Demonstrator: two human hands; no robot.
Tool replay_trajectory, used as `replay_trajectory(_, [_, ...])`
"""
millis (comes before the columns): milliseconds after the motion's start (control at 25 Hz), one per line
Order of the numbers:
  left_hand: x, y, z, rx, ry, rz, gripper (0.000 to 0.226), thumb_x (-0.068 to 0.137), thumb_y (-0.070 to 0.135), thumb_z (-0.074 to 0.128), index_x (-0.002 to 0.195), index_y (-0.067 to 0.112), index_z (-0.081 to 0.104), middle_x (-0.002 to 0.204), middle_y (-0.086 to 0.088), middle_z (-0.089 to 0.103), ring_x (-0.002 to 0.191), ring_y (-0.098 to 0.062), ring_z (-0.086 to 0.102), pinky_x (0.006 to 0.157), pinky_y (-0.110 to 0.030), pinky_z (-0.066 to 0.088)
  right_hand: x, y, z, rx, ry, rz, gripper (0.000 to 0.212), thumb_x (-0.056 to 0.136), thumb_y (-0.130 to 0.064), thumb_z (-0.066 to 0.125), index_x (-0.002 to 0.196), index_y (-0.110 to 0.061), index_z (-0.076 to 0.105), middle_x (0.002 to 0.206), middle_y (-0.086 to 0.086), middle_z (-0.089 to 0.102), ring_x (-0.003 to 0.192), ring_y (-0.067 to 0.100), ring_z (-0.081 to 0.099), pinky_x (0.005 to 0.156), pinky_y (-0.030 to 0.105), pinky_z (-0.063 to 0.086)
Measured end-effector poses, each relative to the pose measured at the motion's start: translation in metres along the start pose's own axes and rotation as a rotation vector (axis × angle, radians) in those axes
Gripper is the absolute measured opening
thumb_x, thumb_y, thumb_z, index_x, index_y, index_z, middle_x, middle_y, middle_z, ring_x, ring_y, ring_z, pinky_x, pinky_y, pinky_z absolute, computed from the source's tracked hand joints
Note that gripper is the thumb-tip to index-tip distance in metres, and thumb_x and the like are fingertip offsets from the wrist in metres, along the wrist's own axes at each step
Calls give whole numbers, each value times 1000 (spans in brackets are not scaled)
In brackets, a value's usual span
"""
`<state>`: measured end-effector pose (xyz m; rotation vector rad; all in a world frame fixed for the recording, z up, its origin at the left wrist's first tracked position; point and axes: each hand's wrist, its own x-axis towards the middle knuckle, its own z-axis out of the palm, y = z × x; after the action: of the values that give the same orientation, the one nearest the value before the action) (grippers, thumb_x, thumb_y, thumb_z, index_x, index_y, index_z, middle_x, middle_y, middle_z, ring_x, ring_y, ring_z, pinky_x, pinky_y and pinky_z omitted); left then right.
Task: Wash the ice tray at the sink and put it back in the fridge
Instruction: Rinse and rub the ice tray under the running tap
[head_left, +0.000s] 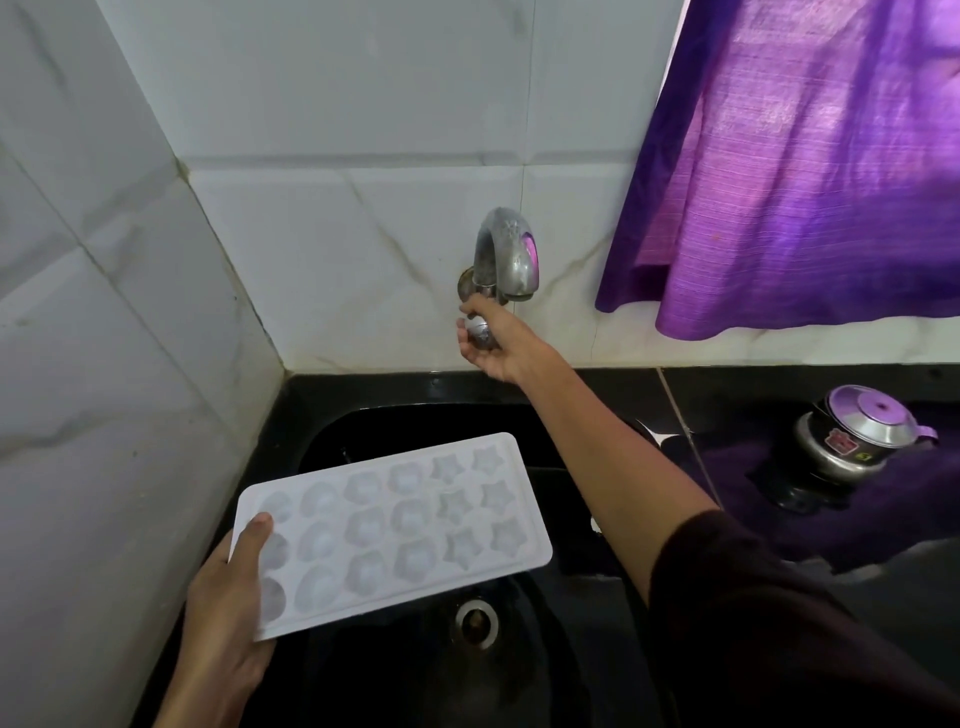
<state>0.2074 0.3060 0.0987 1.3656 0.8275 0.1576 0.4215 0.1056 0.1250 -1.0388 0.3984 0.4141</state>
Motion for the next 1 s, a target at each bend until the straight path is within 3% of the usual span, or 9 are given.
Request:
replay_trajectory(80, [-1,-2,1,8,-2,2,18,94,30,51,105,16,52,78,6,51,66,-13,48,49,-29,40,4,1,1,-86,65,-37,12,80,-7,63,90,-7,56,67,6,53,48,9,49,41,18,46])
replay_trajectory(360, [-5,-6,-1,31,3,23,18,94,29,50,103,14,53,80,7,52,67,-13,48,53,-30,35,3,4,8,-286,211,-158,11,77,-5,64,78,-7,53,60,5,50,44,10,41,36,15,36])
replay_trajectory(600, [-6,-9,-1,21,-8,3,17,94,28,51,103,15,56,81,6,54,68,-14,52,51,-31,39,10,4,7,-329,187,-155,8,81,-7,61,82,-7,53,61,3,47,43,9,39,35,15,35])
replay_trajectory(720, [-7,-8,0,24,-17,-1,12,94,27,50,95,18,57,80,7,53,67,-13,50,43,-27,45,13,5,6,-355,139,-114,14,86,-9,57,73,-9,51,61,3,44,44,9,38,37,19,36])
replay_trajectory(880, [-6,-11,-1,34,-18,-6,16,93,29,51,99,17,60,82,5,56,70,-15,53,47,-30,44,-2,-2,-4,-317,-5,-114,13,91,-13,57,78,-12,58,73,5,48,58,13,48,46,20,45])
replay_trajectory(960, [-4,-15,-4,55,-27,5,23,92,31,52,108,16,60,87,2,61,74,-19,58,54,-31,42,-12,1,-19,-275,-95,-57,13,93,-28,58,91,-15,58,95,10,52,90,22,58,67,25,53])
replay_trajectory(1000, [-4,-17,-4,65,-30,6,23,92,31,52,108,16,61,89,2,61,76,-20,59,55,-31,42,-15,6,-30,-255,-119,-16,30,91,-38,57,103,-11,54,108,14,51,103,27,58,75,30,54])
